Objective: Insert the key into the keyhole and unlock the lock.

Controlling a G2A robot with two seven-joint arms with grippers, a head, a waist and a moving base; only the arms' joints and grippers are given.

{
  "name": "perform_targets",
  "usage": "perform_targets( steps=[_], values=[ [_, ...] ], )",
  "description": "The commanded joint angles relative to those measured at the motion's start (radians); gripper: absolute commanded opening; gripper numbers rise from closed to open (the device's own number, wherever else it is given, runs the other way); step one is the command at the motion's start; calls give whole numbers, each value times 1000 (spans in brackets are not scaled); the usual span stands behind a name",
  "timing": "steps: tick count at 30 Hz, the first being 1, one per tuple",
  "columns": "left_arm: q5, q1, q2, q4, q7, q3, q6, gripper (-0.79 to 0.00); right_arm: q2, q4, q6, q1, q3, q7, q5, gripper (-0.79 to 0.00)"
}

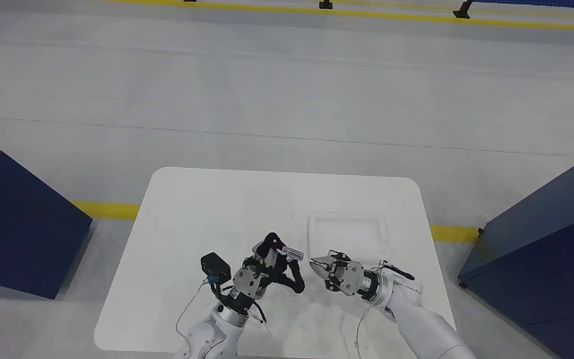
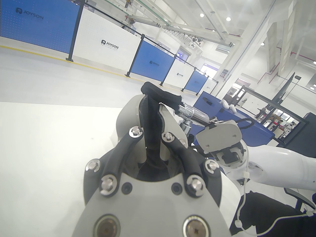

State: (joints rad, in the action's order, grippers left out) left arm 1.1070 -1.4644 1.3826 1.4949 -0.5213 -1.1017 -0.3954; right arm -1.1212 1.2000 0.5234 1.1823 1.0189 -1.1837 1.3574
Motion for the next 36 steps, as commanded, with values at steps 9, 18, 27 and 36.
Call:
perform_targets(
  steps=[9, 18, 27, 36],
  values=[
    [0, 0, 0, 0, 0, 0, 0, -785, -6, -17, 122, 2, 2, 30, 61, -785],
    [0, 0, 0, 0, 0, 0, 0, -785, -10, -13, 161, 3, 10, 49, 87, -785],
    [0, 0, 0, 0, 0, 0, 0, -785, -9, -6, 165, 11, 20, 52, 84, -785],
    [0, 0, 0, 0, 0, 0, 0, -785, 4, 16, 41, 50, 74, 4, 20, 0]
  ],
)
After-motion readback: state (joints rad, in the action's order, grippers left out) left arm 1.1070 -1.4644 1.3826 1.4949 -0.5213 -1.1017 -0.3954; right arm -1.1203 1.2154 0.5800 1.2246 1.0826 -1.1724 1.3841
